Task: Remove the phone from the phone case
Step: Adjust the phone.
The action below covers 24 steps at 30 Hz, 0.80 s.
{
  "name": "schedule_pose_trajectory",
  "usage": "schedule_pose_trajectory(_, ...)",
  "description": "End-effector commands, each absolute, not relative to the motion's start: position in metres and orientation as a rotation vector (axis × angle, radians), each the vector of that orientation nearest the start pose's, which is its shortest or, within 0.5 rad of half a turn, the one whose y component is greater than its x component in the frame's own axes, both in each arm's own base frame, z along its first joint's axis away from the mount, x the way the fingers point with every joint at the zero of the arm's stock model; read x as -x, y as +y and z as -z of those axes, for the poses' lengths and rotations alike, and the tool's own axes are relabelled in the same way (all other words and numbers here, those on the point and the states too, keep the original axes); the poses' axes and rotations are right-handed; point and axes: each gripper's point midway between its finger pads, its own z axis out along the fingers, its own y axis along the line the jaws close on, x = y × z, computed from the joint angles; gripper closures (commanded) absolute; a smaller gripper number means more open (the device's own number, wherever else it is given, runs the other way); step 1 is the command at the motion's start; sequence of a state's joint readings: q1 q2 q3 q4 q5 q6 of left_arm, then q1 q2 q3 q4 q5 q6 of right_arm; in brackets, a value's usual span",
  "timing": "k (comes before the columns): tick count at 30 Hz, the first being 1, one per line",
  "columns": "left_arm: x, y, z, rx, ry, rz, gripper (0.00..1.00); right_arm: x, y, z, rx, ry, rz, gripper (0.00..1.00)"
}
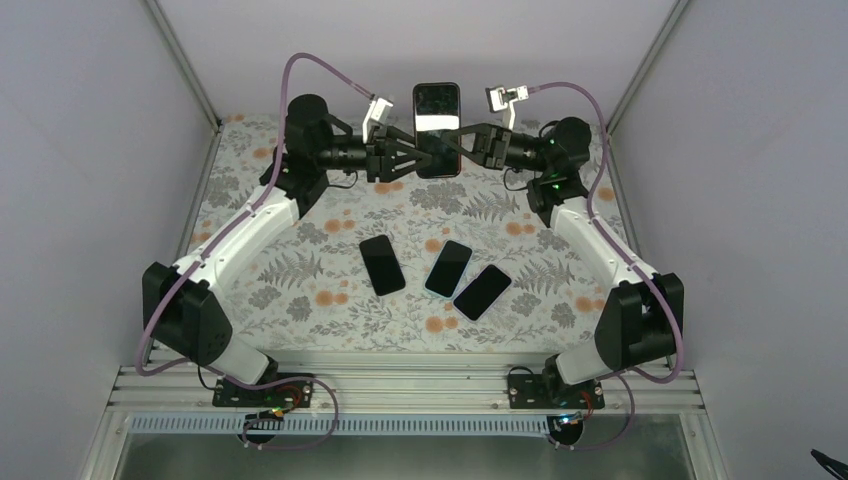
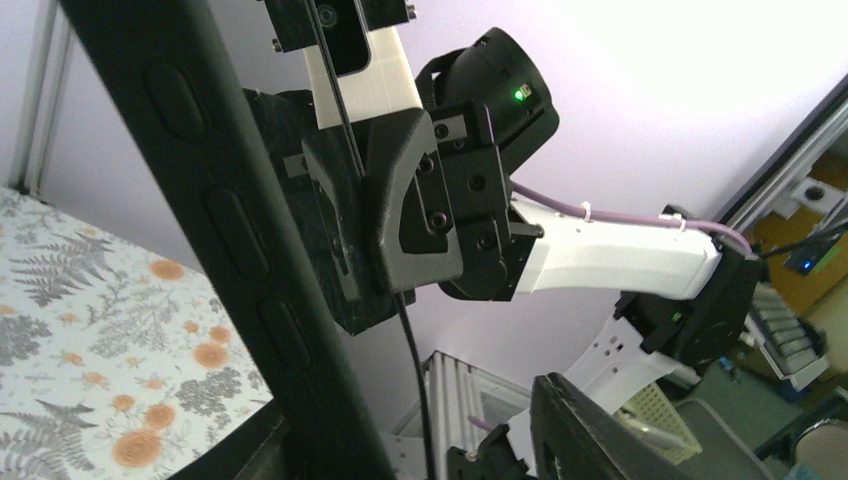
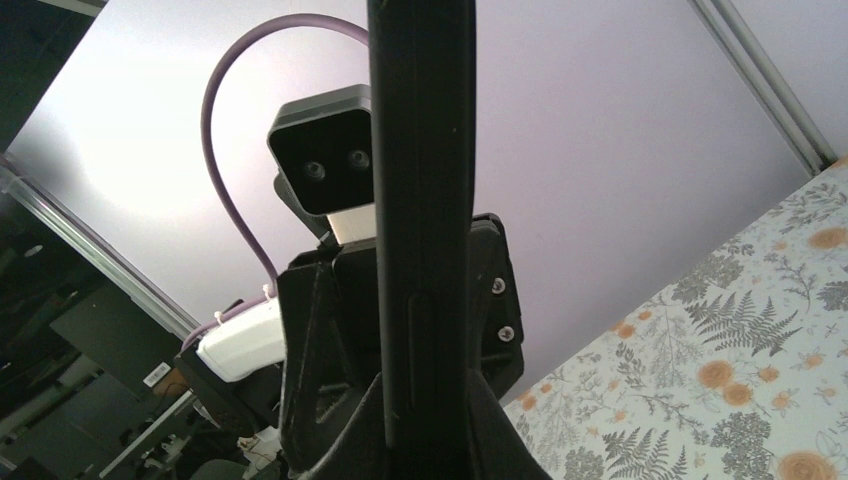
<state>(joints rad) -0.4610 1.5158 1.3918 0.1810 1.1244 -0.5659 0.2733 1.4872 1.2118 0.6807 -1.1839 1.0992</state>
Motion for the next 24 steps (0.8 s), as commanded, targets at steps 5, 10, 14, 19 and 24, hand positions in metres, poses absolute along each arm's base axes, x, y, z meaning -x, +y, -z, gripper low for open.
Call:
schedule_pose_trajectory(5, -0.291, -0.323, -0.413, -0.910, 1.534, 1.637, 0.74, -0.311, 0.249, -0.449, 0.623, 1.460, -1.752, 0.96)
schedule_pose_trajectory(10, -0.290, -0.323, -0.412, -0.919, 1.537, 1.636, 0.90, -0.312, 0.249, -0.447, 0.630, 1.463, -1.746, 0.96)
schedule_pose_trajectory(14, -0.288, -0.321, -0.410, -0.949, 1.539, 1.613, 0.97, -0.312, 0.250, -0.446, 0.658, 1.465, -1.717, 0.87)
schedule_pose_trajectory(19, -0.284, -0.315, -0.405, -0.989, 1.561, 1.574, 0.98, -0.319, 0.253, -0.439, 0.688, 1.531, -1.637, 0.75)
schedule_pose_trajectory(24, -0.279, -0.312, -0.399, -1.044, 1.568, 1.523, 0.98, -0.321, 0.253, -0.430, 0.722, 1.577, -1.562, 0.73)
